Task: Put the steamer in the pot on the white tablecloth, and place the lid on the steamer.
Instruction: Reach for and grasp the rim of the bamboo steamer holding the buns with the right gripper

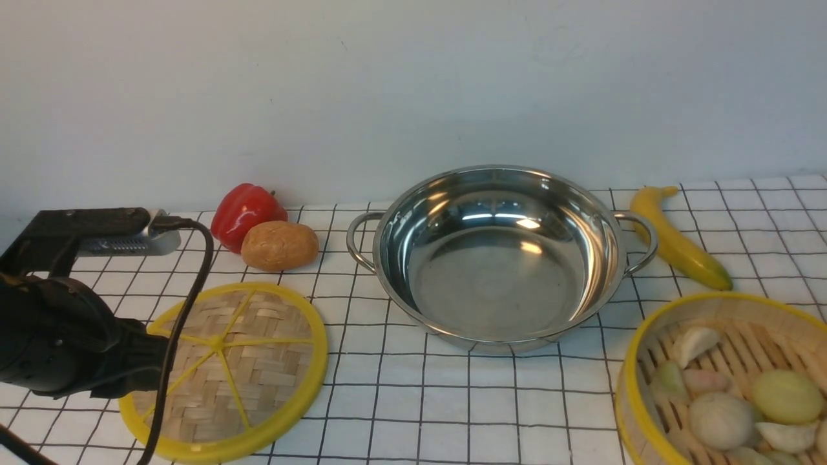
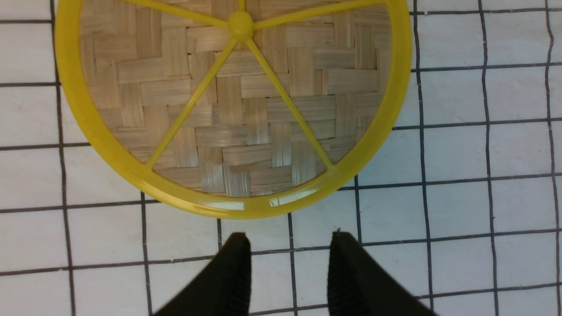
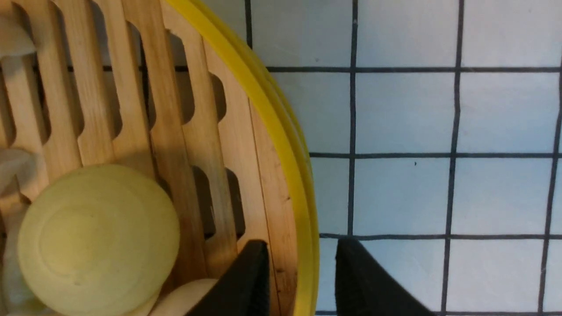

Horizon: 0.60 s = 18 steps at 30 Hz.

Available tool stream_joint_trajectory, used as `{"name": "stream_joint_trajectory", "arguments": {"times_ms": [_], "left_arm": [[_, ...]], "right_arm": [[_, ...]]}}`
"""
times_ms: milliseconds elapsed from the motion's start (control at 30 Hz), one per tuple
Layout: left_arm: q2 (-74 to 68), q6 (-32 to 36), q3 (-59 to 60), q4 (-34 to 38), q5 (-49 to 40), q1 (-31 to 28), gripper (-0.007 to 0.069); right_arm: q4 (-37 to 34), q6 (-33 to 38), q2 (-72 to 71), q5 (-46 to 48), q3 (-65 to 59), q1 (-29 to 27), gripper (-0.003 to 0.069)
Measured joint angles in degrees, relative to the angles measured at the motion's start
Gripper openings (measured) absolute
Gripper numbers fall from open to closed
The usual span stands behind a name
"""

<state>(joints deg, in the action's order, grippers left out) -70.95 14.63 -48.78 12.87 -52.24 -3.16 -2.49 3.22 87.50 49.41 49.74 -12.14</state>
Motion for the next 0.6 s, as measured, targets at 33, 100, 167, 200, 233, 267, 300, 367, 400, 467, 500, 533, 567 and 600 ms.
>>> {"name": "stream_joint_trajectory", "arguments": {"times_ms": [33, 100, 167, 200, 233, 267, 300, 367, 400, 467, 500, 533, 567, 600], "left_arm": [[0.0, 0.0, 0.0, 0.0, 0.0, 0.0, 0.0243], [0.0, 0.0, 0.0, 0.0, 0.0, 0.0, 0.0243], [0.0, 0.0, 0.0, 0.0, 0.0, 0.0, 0.0243], [0.0, 0.0, 0.0, 0.0, 0.0, 0.0, 0.0243], [0.0, 0.0, 0.0, 0.0, 0.0, 0.0, 0.0243], [0.0, 0.0, 0.0, 0.0, 0.0, 0.0, 0.0243], [0.0, 0.0, 0.0, 0.0, 0.0, 0.0, 0.0243], [0.0, 0.0, 0.0, 0.0, 0.0, 0.0, 0.0243], [0.0, 0.0, 0.0, 0.0, 0.1, 0.0, 0.0243], [0.0, 0.0, 0.0, 0.0, 0.1, 0.0, 0.0243], [0.0, 0.0, 0.0, 0.0, 0.1, 0.0, 0.0243], [0.0, 0.0, 0.0, 0.0, 0.1, 0.0, 0.0243], [0.0, 0.0, 0.0, 0.0, 0.1, 0.0, 0.0243], [0.0, 0.0, 0.0, 0.0, 0.1, 0.0, 0.0243]], "right_arm": [[0.0, 0.0, 0.4, -0.3, 0.0, 0.0, 0.0239], [0.0, 0.0, 1.0, -0.6, 0.0, 0.0, 0.0239], [0.0, 0.0, 2.6, -1.1, 0.0, 0.0, 0.0239], [0.0, 0.0, 2.8, -1.2, 0.0, 0.0, 0.0239], [0.0, 0.0, 3.7, -1.7, 0.0, 0.0, 0.0239], [0.0, 0.0, 4.3, -2.1, 0.0, 0.0, 0.0239], [0.0, 0.0, 4.4, -2.1, 0.0, 0.0, 0.0239], [0.0, 0.0, 4.9, -2.8, 0.0, 0.0, 0.0239], [0.0, 0.0, 5.2, -3.5, 0.0, 0.0, 0.0229], [0.1, 0.0, 5.7, -3.9, 0.0, 0.0, 0.0199], [0.1, 0.0, 5.7, -3.9, 0.0, 0.0, 0.0199], [0.2, 0.0, 6.2, -4.2, 0.0, 0.0, 0.0165], [0.2, 0.0, 6.2, -4.2, 0.0, 0.0, 0.0165], [0.3, 0.0, 6.6, -4.2, 0.0, 0.0, 0.0148]]}}
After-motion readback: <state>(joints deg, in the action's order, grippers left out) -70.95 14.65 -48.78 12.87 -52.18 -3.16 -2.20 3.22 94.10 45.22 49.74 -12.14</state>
